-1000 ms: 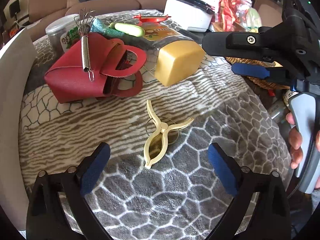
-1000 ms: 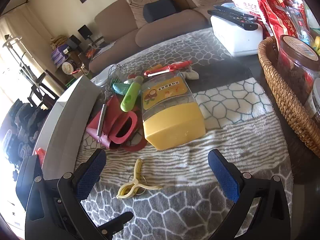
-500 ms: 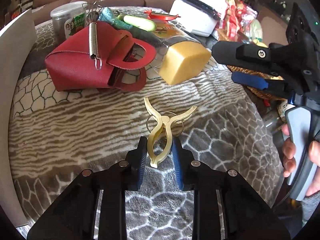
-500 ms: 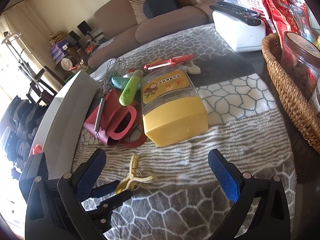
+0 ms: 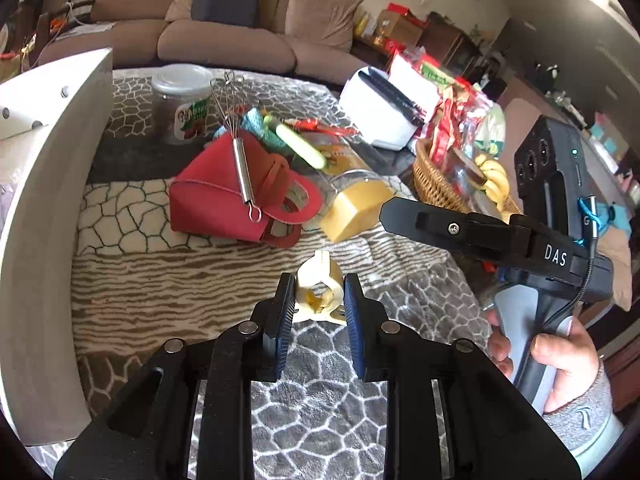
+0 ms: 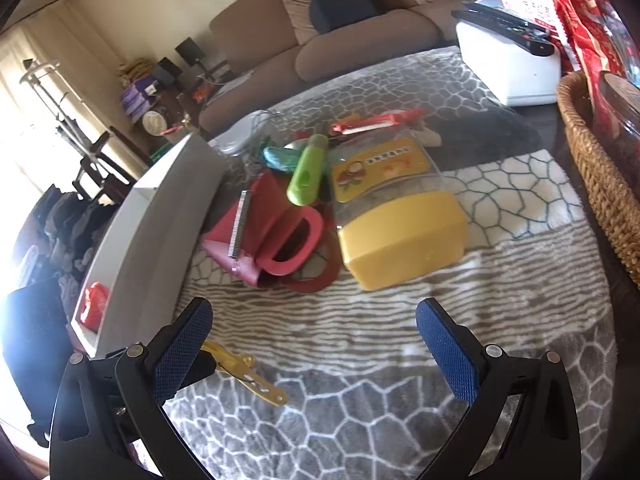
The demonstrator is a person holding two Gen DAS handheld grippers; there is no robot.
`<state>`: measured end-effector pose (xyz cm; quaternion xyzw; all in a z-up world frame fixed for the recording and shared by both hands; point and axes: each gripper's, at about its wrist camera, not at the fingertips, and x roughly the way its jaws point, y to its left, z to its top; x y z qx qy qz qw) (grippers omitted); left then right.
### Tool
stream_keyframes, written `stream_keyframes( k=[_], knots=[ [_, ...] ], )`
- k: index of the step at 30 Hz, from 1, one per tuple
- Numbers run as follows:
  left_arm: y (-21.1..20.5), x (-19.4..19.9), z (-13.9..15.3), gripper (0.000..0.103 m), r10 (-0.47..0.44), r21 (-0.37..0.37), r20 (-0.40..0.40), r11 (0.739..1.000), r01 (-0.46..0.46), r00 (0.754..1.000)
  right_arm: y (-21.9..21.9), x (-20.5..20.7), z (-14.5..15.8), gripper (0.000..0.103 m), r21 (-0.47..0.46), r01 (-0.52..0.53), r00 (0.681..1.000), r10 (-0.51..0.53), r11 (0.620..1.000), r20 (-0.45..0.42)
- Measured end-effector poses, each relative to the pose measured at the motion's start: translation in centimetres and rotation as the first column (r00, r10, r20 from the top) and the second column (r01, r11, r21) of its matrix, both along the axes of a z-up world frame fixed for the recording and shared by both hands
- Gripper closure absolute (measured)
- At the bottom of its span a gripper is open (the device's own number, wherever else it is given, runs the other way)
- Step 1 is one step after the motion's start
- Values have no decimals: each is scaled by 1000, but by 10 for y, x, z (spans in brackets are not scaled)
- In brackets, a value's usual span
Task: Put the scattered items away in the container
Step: 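Close the left gripper on the yellow clip and lift it, then carry the yellow clip with the left gripper over the box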
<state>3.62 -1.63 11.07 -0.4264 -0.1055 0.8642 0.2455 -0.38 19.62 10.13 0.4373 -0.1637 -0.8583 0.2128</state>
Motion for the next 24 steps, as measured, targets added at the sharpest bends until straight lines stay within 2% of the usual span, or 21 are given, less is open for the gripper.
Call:
stream_keyframes(
  k=[2, 6, 10, 13, 18, 22, 24],
  knots=[
    [-11, 3, 14, 80, 10, 8, -5, 1000, -10, 1000, -10, 3, 11, 0, -49, -53, 998, 52, 997, -19],
    [-46, 11, 49, 80, 41, -27, -26, 999, -42, 999, -32, 17, 37, 0, -99, -137, 987, 128, 986, -95],
    [-104, 23, 92, 80, 116, -61, -67, 991, -120, 991, -64, 23, 52, 0, -73, -181, 979, 172, 981, -113],
    [-156, 28, 114, 80, 194, -115, -86, 972, -203, 977, -91, 27, 64, 0, -60, -232, 967, 223, 971, -126],
    [-230, 24, 115, 80, 307, -200, -55, 929, -311, 950, -148, 35, 95, 0, -5, -343, 926, 337, 939, -168],
    [-259, 22, 96, 80, 345, -257, -24, 905, -339, 938, -201, 33, 115, 0, 38, -430, 885, 430, 902, -177],
    [-268, 23, 84, 80, 357, -262, -6, 901, -346, 934, -231, 33, 121, 0, 77, -467, 863, 473, 881, -180]
  ],
)
